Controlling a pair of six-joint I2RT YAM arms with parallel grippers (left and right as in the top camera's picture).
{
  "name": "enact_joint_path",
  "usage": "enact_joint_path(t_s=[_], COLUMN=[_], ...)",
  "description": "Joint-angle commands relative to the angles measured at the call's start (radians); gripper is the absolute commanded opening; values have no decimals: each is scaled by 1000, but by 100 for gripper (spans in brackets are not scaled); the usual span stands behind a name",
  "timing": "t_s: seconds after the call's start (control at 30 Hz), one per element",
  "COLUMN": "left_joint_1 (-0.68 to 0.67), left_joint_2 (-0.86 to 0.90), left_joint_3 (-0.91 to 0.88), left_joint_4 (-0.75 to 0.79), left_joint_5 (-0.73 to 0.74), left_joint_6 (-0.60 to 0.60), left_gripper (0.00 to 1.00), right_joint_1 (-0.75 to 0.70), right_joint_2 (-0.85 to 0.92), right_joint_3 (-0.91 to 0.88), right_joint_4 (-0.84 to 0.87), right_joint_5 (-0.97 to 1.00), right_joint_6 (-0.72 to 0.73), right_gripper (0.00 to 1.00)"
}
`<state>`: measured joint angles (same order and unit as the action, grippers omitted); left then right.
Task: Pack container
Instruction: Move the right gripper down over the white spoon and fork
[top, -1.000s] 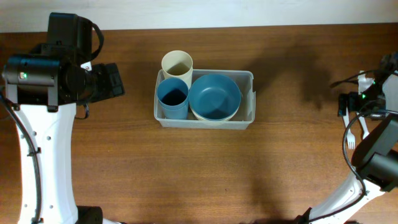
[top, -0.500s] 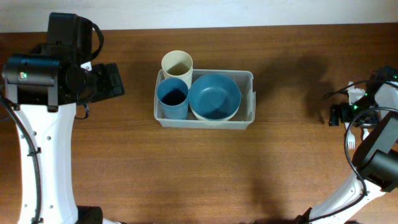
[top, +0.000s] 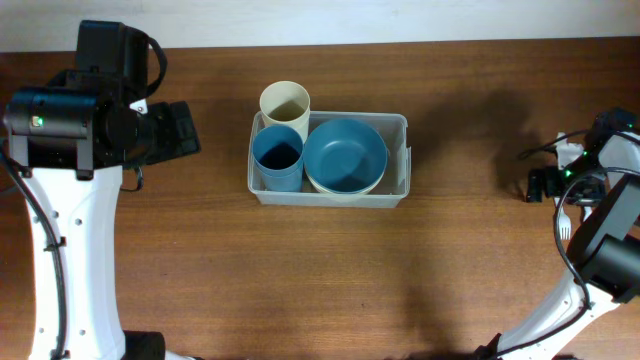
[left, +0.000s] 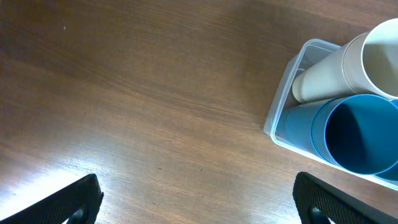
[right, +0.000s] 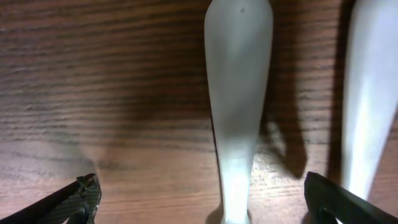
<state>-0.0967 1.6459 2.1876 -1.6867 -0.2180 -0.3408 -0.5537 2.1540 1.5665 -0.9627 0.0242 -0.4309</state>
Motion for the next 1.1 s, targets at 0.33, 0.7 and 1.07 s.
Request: enact_joint_path(t_s=[0.33,0.7,1.07], left_joint_1=[3,3,3], left_joint_2=[9,9,9], left_joint_3=[-1,-1,-1], left_joint_4=[-1,-1,-1], left_joint_5=[-14,-14,-14], left_joint_6=[-14,-14,-14], left_gripper=[100,100,100], right_joint_1=[0,4,4], right_joint_2=[13,13,13], right_joint_3=[-13,-32,-79], right_joint_4=[26,48,81], right_joint_5=[13,13,9], right_joint_6=[-11,-33,-33], right_gripper=[99,99,99])
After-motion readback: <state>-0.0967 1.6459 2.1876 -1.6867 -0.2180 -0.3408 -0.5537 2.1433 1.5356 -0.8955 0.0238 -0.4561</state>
